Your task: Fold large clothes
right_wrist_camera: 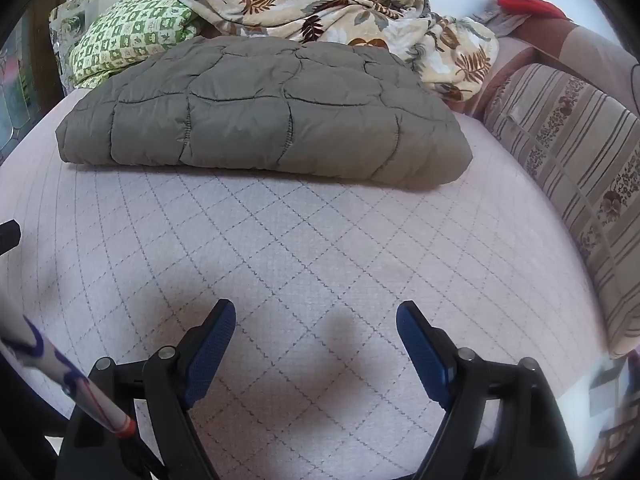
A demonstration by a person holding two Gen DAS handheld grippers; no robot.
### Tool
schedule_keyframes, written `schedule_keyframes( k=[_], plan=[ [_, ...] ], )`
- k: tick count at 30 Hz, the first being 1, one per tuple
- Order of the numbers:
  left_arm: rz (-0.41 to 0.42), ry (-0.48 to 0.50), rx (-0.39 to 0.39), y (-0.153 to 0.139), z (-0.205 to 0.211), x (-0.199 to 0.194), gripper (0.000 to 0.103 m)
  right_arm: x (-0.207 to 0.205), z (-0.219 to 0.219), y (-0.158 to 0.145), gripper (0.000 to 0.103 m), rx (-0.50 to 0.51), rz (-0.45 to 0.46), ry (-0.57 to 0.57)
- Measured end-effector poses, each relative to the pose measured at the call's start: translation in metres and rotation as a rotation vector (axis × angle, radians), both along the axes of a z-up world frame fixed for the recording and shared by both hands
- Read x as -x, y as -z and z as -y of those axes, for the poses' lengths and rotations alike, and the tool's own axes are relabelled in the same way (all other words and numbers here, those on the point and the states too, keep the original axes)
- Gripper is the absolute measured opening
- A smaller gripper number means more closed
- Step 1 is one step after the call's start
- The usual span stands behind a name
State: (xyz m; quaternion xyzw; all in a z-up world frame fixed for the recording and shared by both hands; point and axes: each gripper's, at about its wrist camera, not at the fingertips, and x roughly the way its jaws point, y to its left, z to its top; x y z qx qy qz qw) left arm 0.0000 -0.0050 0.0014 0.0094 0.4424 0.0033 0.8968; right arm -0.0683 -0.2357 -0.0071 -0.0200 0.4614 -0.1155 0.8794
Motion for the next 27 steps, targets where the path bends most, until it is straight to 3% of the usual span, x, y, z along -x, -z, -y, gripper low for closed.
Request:
schedule_keyframes(
  k=[27],
  plan=[
    [-0.039,-0.087,-0.024,0.014,-0.025,-0.018,0.093,-0.004,0.0,0.0,0.086,0.009,-0.002,0.002]
  ],
)
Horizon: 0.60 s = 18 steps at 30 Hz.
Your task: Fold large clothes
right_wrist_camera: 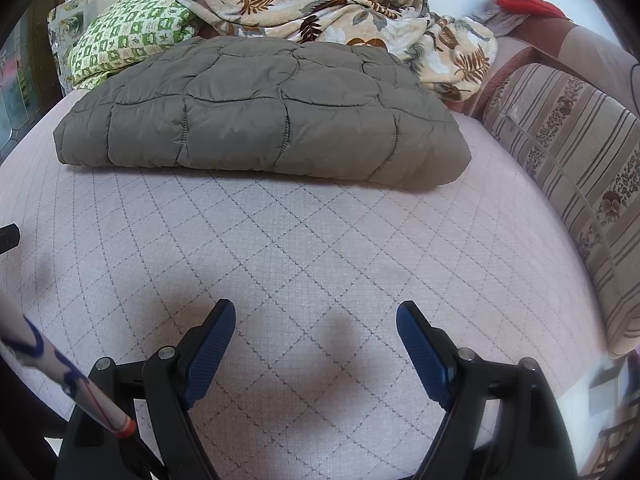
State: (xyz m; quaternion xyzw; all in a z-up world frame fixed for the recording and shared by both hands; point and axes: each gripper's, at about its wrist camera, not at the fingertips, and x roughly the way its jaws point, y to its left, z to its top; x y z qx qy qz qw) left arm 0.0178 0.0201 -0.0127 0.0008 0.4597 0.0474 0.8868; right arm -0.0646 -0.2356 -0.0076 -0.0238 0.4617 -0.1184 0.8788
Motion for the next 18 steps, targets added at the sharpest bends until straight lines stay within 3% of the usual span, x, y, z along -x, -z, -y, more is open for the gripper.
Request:
schedule_keyframes(
  k=[7,11,18],
  plan=[
    [0.0,-0.015,-0.015,0.001,-0.008,-0.009,0.093,-0.004,0.007,-0.002,0.086,0.011,0.007,0.014],
    [0.042,-0.069,-0.074,-0.003,-0.036,-0.033,0.093,-0.011,0.029,-0.009,0.086,0.082,0.02,0.062],
    [0.042,-0.233,-0.186,0.01,-0.14,-0.13,0.093,-0.051,0.146,-0.012,0.088,0.315,0.058,0.266]
  ],
)
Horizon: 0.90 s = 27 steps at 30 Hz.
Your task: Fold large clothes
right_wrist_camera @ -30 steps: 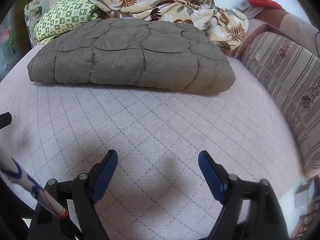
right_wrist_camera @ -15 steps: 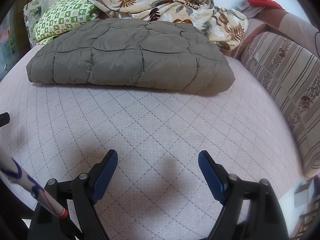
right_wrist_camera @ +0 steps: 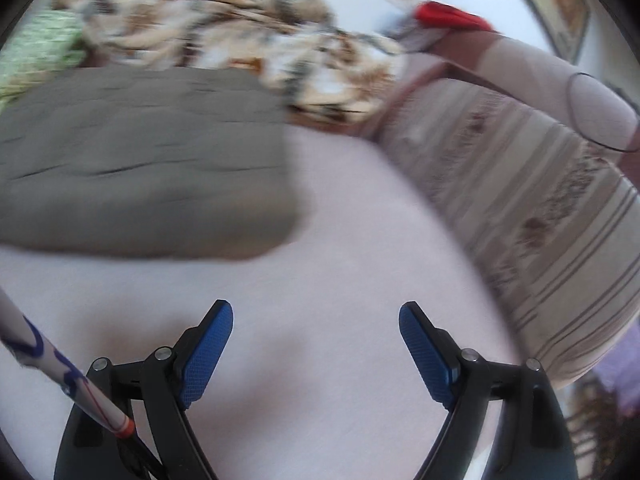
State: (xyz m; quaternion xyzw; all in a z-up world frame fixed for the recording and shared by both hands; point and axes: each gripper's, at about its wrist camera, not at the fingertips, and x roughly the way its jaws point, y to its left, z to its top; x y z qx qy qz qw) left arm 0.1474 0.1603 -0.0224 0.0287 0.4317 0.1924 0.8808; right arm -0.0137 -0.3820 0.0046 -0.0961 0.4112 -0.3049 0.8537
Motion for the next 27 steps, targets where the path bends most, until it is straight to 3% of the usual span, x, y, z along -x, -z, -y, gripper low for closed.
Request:
schedule_keyframes(
  k=[4,10,12,14,15,17,20,24,27],
  plan=[
    [-0.041,-0.076,-0.014,0.011,-0.054,-0.05,0.093,-0.03,0.082,0.017,0.088,-0.003,-0.022,0.113],
    [-0.097,-0.153,0.007,0.037,-0.104,-0.114,0.094,-0.07,0.193,0.056,0.088,-0.244,-0.049,0.256],
    [-0.041,-0.17,0.019,0.041,-0.113,-0.124,0.094,-0.076,0.22,0.061,0.09,-0.331,-0.005,0.297],
    [-0.042,-0.185,0.041,0.044,-0.118,-0.135,0.095,-0.079,0.233,0.063,0.099,-0.371,0.014,0.322],
    [-0.039,-0.206,0.039,0.046,-0.122,-0.141,0.102,-0.083,0.243,0.066,0.103,-0.386,0.018,0.344],
    [-0.048,-0.236,0.034,0.049,-0.123,-0.15,0.103,-0.084,0.255,0.072,0.103,-0.45,0.045,0.366],
    [-0.029,-0.24,0.04,0.049,-0.124,-0.151,0.103,-0.084,0.248,0.071,0.103,-0.421,0.055,0.377],
    [0.011,-0.241,0.197,0.051,-0.145,-0.146,0.103,-0.082,0.245,0.071,0.103,-0.44,0.069,0.377],
    [-0.011,-0.241,0.155,0.053,-0.14,-0.151,0.103,-0.085,0.247,0.071,0.103,-0.43,0.062,0.377]
  ],
)
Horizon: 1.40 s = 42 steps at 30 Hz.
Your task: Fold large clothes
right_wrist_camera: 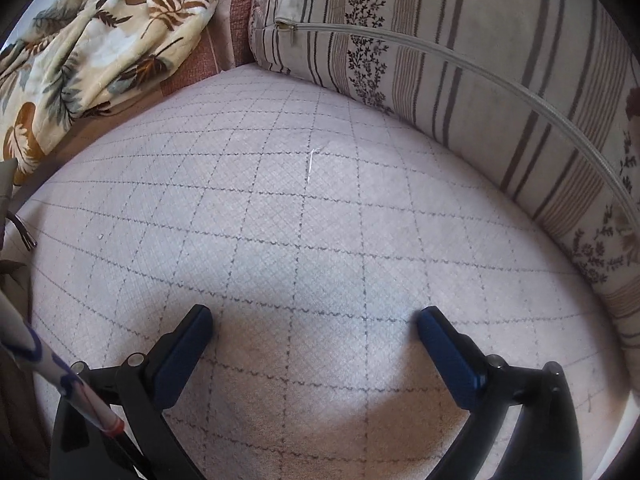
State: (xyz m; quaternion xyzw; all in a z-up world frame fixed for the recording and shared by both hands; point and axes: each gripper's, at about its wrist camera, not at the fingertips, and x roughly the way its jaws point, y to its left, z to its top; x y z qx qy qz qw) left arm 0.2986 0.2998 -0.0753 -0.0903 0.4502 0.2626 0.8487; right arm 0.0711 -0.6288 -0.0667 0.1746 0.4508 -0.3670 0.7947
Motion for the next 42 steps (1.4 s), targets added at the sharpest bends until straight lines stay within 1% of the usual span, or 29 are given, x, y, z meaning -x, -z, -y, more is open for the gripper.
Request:
schedule_keyframes(
  k=[1,4,6,8,42],
  plan=[
    [0.0,0.0,-0.007,0.0004,0.0022,0.0004,0.103,0.0009,0.0004,-0.0005,0.103,0.0,0.001,0.001],
    [0.012,-0.001,0.015,0.0005,-0.0005,0.0021,0.103,0.0009,0.0012,-0.0008,0.103,-0.003,0.004,0.002],
    [0.005,-0.001,0.006,0.0008,0.0012,0.0004,0.103,0.0005,0.0008,-0.0012,0.103,0.0,0.001,0.002],
    [0.009,-0.002,0.014,0.0,-0.0014,0.006,0.103,-0.0007,0.0012,-0.001,0.103,-0.004,0.003,0.003],
    [0.009,-0.002,0.012,-0.0009,-0.001,0.0031,0.103,0.0002,0.0016,-0.0022,0.103,-0.002,0.003,0.002]
  ],
)
